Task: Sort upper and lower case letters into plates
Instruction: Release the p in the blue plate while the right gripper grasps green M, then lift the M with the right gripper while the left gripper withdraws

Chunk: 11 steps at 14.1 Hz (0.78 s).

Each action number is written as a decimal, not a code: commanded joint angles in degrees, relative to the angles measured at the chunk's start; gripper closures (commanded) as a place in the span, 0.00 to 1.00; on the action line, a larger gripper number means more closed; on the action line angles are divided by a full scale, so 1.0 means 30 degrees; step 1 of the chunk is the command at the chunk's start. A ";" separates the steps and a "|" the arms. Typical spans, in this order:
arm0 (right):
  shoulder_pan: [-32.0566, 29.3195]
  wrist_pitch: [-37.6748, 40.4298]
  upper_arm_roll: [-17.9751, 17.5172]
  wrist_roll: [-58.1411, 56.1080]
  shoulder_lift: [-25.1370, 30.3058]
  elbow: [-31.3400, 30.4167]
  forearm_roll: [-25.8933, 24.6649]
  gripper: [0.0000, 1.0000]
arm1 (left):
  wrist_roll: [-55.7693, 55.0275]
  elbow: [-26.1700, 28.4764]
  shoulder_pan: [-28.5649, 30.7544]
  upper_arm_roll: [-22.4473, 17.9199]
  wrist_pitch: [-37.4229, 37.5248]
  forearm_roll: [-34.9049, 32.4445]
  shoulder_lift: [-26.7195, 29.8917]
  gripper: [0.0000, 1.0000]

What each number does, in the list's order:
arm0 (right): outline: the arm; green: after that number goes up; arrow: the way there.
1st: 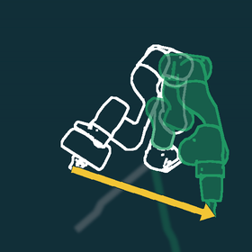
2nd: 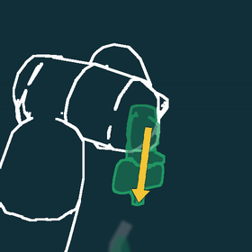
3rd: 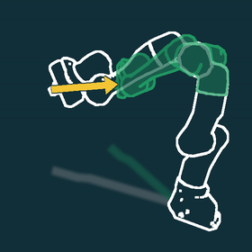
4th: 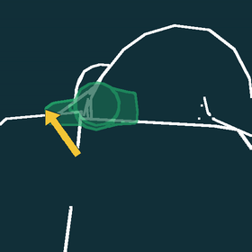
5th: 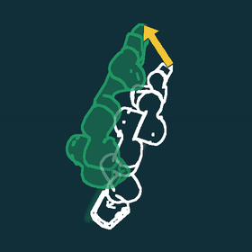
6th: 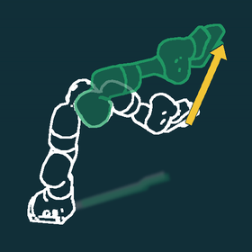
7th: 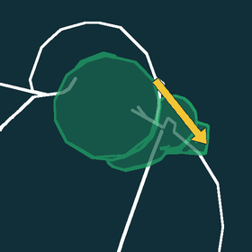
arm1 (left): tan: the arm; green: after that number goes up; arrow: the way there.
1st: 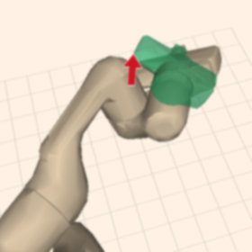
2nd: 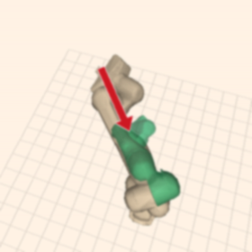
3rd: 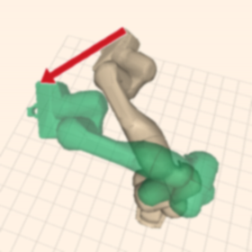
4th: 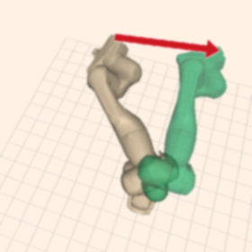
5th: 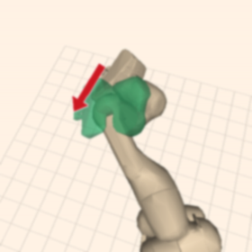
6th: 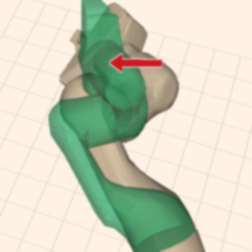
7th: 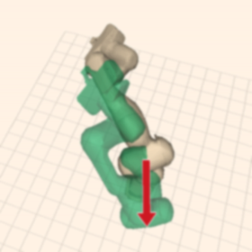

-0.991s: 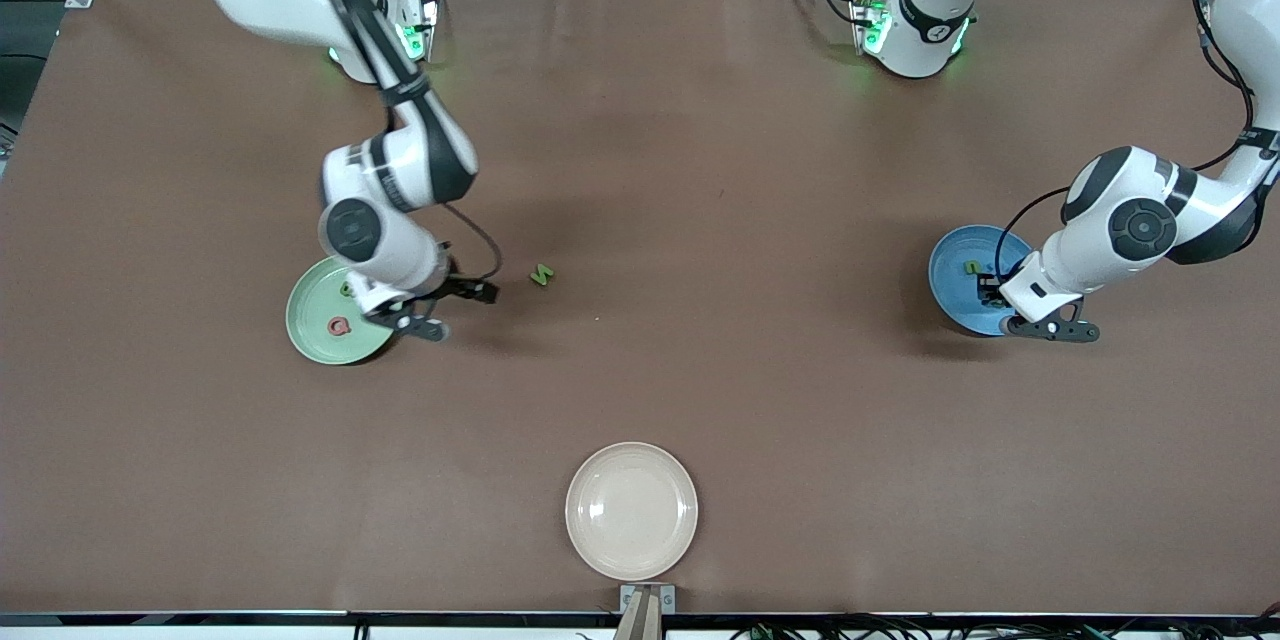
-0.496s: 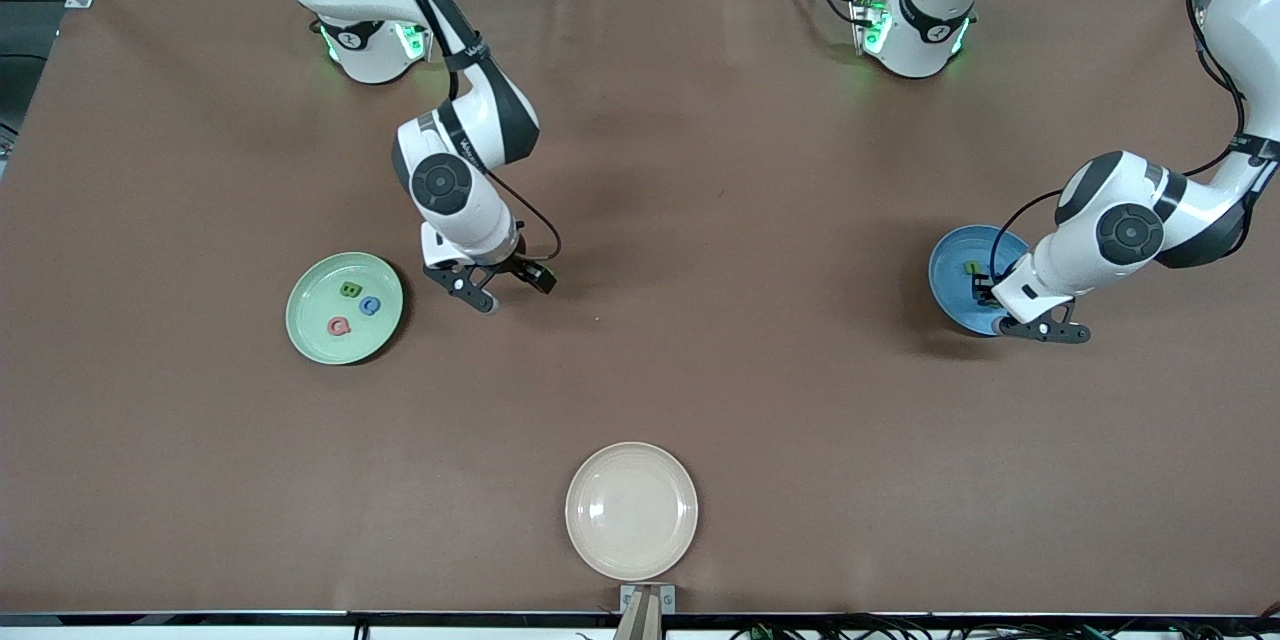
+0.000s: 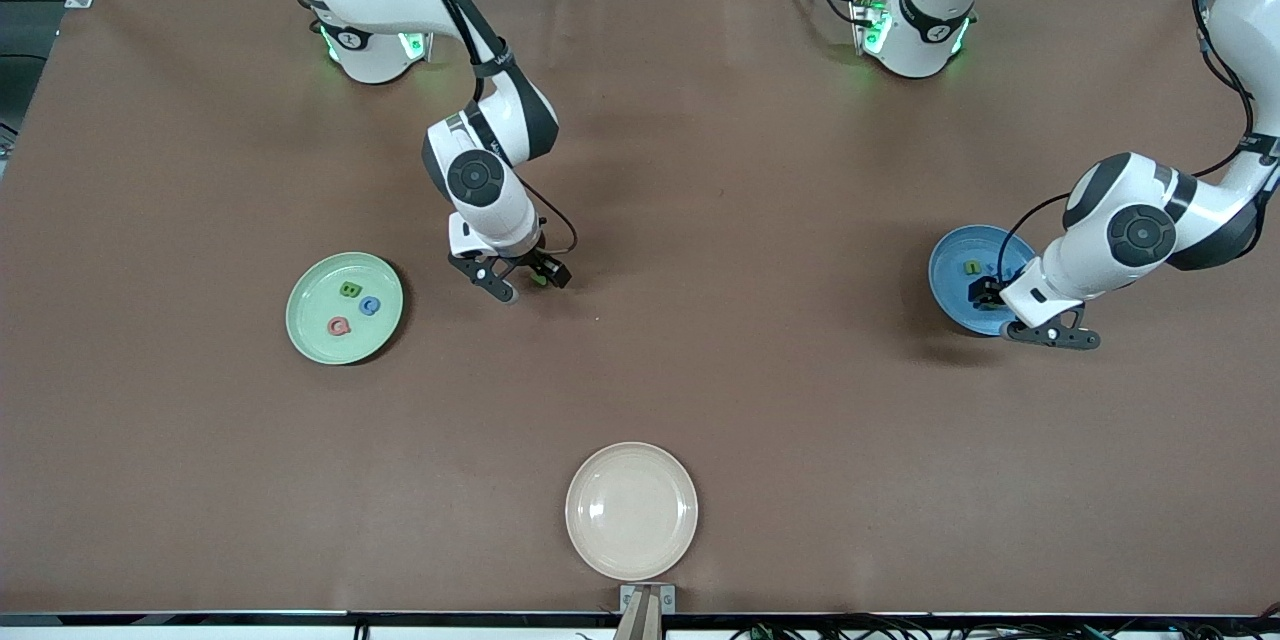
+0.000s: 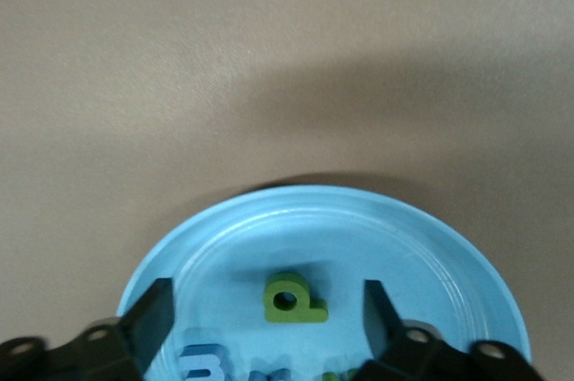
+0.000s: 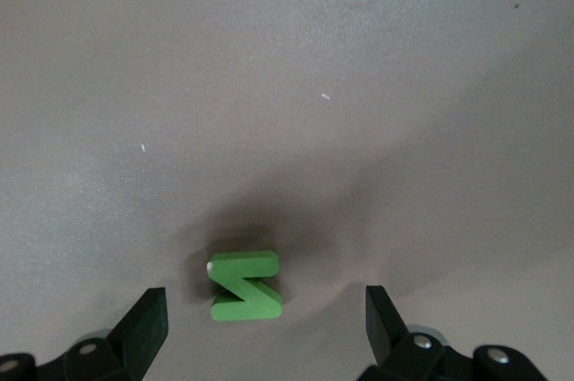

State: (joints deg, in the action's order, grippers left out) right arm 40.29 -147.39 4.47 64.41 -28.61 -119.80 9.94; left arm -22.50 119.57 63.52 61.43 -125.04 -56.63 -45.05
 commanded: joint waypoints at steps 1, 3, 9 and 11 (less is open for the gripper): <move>0.0370 -0.0118 0.0296 0.0329 0.0045 -0.0203 -0.0119 0.10 | 0.0146 -0.0041 0.0007 0.0148 0.0164 -0.0019 0.0543 0.00; 0.0487 -0.0118 0.0296 0.0329 -0.0131 -0.0144 -0.0323 0.17 | 0.0175 -0.0041 0.0007 0.0235 0.0165 0.0010 0.0603 0.00; 0.0545 -0.0147 0.0267 0.0329 -0.0336 0.0031 -0.0412 0.53 | 0.0175 -0.0070 0.0095 0.0353 0.0282 0.0039 0.0573 0.00; 0.0517 -0.0147 0.0267 0.0242 -0.0337 0.0003 -0.0471 0.71 | 0.0205 -0.0099 0.0124 0.0353 0.0283 0.0039 0.0573 0.00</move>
State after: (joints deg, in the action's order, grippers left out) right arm 40.94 -147.74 4.50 64.42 -29.13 -119.23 9.65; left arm -22.50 119.08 63.59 62.11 -124.82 -56.63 -45.02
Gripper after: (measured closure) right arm 0.634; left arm 0.000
